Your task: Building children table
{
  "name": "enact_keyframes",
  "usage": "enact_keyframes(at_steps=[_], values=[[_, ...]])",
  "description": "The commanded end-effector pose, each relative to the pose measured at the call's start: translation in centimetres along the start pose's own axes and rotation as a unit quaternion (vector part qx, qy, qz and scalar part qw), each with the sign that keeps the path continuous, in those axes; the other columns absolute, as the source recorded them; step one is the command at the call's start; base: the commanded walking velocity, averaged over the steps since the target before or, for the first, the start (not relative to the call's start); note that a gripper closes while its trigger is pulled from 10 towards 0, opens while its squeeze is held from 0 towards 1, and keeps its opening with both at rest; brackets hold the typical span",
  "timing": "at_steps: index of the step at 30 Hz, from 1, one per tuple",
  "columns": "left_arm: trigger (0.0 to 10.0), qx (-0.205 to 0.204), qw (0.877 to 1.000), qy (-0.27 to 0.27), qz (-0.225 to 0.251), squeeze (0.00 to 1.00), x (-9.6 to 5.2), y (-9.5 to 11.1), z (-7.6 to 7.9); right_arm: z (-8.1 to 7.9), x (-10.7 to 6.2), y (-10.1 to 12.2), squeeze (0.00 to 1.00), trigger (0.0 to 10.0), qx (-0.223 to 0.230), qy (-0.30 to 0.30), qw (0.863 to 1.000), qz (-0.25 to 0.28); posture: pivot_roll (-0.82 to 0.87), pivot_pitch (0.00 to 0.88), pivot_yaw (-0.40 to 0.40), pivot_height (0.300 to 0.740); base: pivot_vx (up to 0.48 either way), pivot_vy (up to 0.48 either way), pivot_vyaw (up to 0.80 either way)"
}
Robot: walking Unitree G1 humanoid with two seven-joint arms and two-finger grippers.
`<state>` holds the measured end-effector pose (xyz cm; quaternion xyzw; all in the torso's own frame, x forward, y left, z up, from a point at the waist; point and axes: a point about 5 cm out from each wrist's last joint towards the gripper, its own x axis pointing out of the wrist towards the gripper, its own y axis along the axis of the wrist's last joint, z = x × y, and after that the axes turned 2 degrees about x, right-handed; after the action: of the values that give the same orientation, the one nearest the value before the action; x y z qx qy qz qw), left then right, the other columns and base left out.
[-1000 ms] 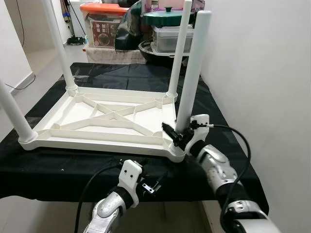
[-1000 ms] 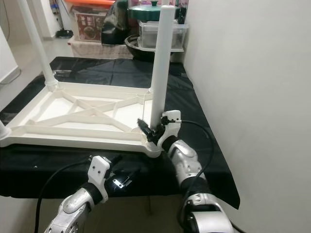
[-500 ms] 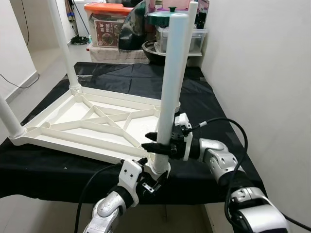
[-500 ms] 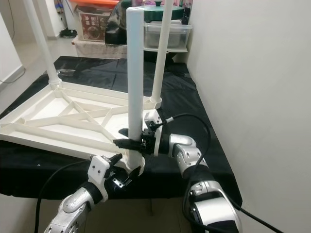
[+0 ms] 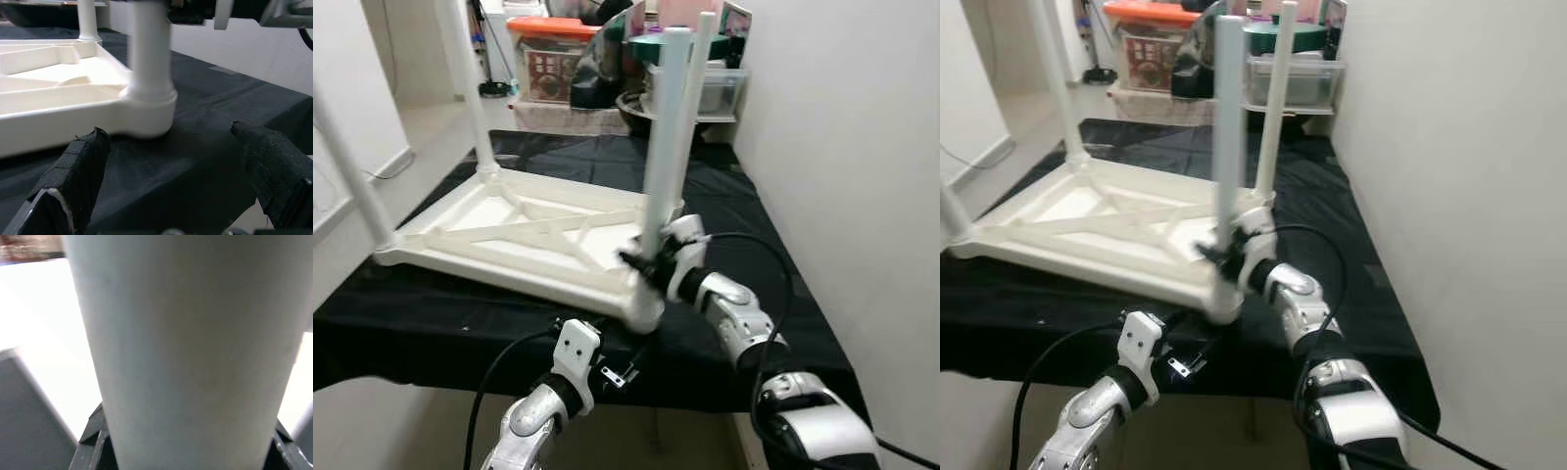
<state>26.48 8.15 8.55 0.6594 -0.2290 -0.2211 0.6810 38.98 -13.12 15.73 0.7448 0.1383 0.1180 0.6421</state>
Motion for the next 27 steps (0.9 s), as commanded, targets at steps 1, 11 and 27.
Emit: enact_keyframes(at_steps=[1,11,27], values=[[10.0,0.002,1.0,-0.004,-0.005,0.0,0.0,0.0,0.1,3.2,-1.3,-1.2,0.0,0.0,0.047,-0.176,0.983,-0.009,0.06,0.0,-0.06,0.74,0.0,0.0,0.0],[10.0,0.005,1.0,-0.004,-0.007,0.0,0.1,-0.1,0.0,3.6,-3.1,-3.0,0.0,0.0,0.086,-0.44,0.894,0.006,0.07,0.0,-0.061,0.74,0.0,0.0,0.0],[10.0,0.003,1.0,-0.004,-0.007,0.0,0.0,-0.1,0.0,1.1,-1.0,-0.5,0.0,10.0,0.083,-0.212,0.969,0.093,0.06,0.0,-0.058,0.74,0.0,0.0,0.0]])
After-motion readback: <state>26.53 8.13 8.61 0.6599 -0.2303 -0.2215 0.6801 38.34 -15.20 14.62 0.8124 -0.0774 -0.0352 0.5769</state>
